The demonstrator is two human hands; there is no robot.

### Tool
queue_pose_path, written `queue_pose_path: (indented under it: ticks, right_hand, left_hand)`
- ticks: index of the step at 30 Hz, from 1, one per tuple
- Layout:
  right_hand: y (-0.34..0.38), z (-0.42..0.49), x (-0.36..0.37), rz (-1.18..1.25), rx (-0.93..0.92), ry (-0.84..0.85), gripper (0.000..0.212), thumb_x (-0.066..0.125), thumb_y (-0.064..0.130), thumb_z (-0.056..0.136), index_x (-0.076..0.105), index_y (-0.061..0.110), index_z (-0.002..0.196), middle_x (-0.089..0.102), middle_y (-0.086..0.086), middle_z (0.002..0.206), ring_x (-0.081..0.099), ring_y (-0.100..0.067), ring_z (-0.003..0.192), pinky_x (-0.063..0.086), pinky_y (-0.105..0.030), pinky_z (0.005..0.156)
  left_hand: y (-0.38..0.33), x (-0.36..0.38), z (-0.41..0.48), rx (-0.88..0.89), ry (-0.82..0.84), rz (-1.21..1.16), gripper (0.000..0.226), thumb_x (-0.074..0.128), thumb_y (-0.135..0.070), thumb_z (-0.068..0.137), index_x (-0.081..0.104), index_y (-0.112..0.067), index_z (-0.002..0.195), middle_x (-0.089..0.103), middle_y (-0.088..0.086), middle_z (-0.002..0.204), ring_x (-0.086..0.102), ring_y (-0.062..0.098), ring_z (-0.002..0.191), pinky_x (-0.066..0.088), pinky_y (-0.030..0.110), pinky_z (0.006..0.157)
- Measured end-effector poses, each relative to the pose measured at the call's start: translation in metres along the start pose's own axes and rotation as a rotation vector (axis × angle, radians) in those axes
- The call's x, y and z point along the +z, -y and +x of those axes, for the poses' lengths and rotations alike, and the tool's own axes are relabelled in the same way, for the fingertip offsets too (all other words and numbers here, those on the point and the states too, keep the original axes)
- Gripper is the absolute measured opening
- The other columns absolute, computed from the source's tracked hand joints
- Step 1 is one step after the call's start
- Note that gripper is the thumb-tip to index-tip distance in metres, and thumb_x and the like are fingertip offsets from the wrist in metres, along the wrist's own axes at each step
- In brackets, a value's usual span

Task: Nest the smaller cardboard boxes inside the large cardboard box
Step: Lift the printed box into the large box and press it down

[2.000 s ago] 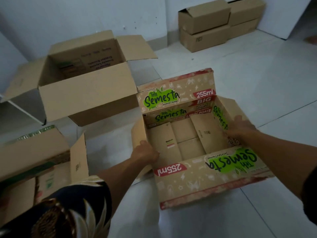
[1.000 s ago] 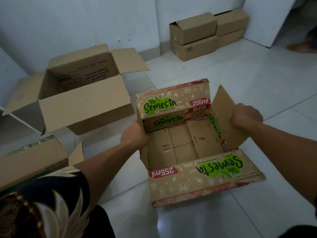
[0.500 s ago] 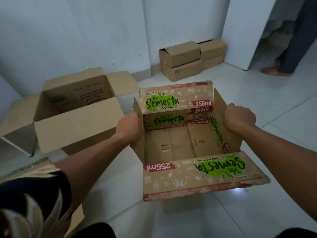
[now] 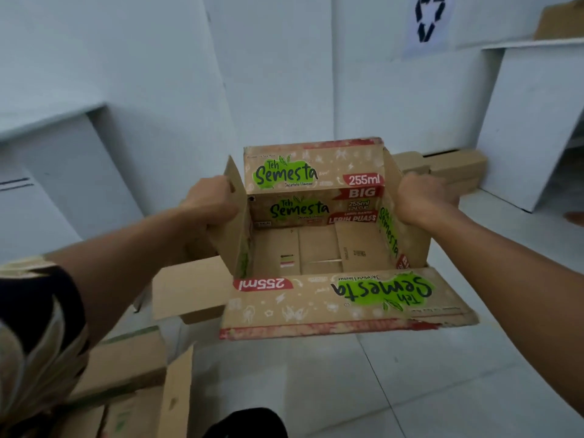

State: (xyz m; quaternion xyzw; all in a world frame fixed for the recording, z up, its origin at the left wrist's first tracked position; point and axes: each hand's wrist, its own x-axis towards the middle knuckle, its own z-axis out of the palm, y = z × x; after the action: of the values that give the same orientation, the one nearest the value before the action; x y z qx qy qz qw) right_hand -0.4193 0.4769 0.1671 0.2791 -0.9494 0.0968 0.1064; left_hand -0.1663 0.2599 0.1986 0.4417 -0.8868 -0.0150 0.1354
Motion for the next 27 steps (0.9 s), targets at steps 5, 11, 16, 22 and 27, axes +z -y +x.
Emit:
queue_pose_path:
  ticks: [5, 11, 16, 22, 27]
  right_hand:
    - [0.054, 0.014, -0.045, 0.043, -0.065, -0.072, 0.021, 0.054, 0.009, 0.089, 0.059, 0.003, 0.109, 0.063, -0.016, 0.100, 0.058, -0.033, 0.090, 0.038, -0.036, 0.057]
    - [0.116, 0.015, -0.047, 0.144, -0.143, -0.101, 0.021, 0.051, 0.001, 0.084, 0.044, 0.008, 0.066, 0.050, -0.008, 0.068, 0.044, -0.023, 0.056, 0.035, -0.030, 0.047]
    - [0.163, 0.043, -0.029, 0.199, -0.215, -0.068, 0.015, 0.050, -0.002, 0.079, 0.049, 0.007, 0.067, 0.052, -0.009, 0.069, 0.046, -0.024, 0.058, 0.035, -0.029, 0.045]
    - [0.238, 0.113, 0.015, 0.239, -0.226, 0.014, 0.018, 0.050, 0.005, 0.085, 0.047, 0.008, 0.067, 0.048, -0.008, 0.068, 0.042, -0.023, 0.056, 0.030, -0.028, 0.043]
    - [0.296, 0.156, 0.056, 0.295, -0.192, 0.110, 0.020, 0.047, 0.008, 0.090, 0.050, 0.007, 0.070, 0.051, -0.009, 0.072, 0.046, -0.024, 0.059, 0.034, -0.030, 0.046]
  left_hand:
    - [0.036, -0.056, 0.009, -0.061, -0.111, 0.013, 0.047, 0.054, -0.007, 0.083, 0.060, -0.016, 0.129, 0.063, 0.013, 0.123, 0.060, 0.033, 0.108, 0.049, 0.036, 0.084]
    - [0.094, -0.068, -0.001, -0.139, -0.219, -0.007, 0.044, 0.054, -0.004, 0.085, 0.059, -0.011, 0.129, 0.063, 0.015, 0.120, 0.060, 0.032, 0.102, 0.048, 0.038, 0.080]
    - [0.142, -0.059, 0.019, -0.191, -0.217, 0.020, 0.043, 0.050, -0.004, 0.087, 0.059, -0.010, 0.128, 0.063, 0.014, 0.119, 0.060, 0.032, 0.101, 0.049, 0.037, 0.077]
    - [0.194, -0.037, 0.103, -0.223, -0.181, 0.062, 0.040, 0.051, -0.006, 0.087, 0.060, -0.011, 0.125, 0.064, 0.012, 0.116, 0.058, 0.028, 0.097, 0.045, 0.034, 0.074]
    - [0.239, -0.005, 0.156, -0.254, -0.100, 0.105, 0.039, 0.053, -0.010, 0.089, 0.055, -0.012, 0.128, 0.063, 0.011, 0.115, 0.058, 0.027, 0.095, 0.047, 0.036, 0.077]
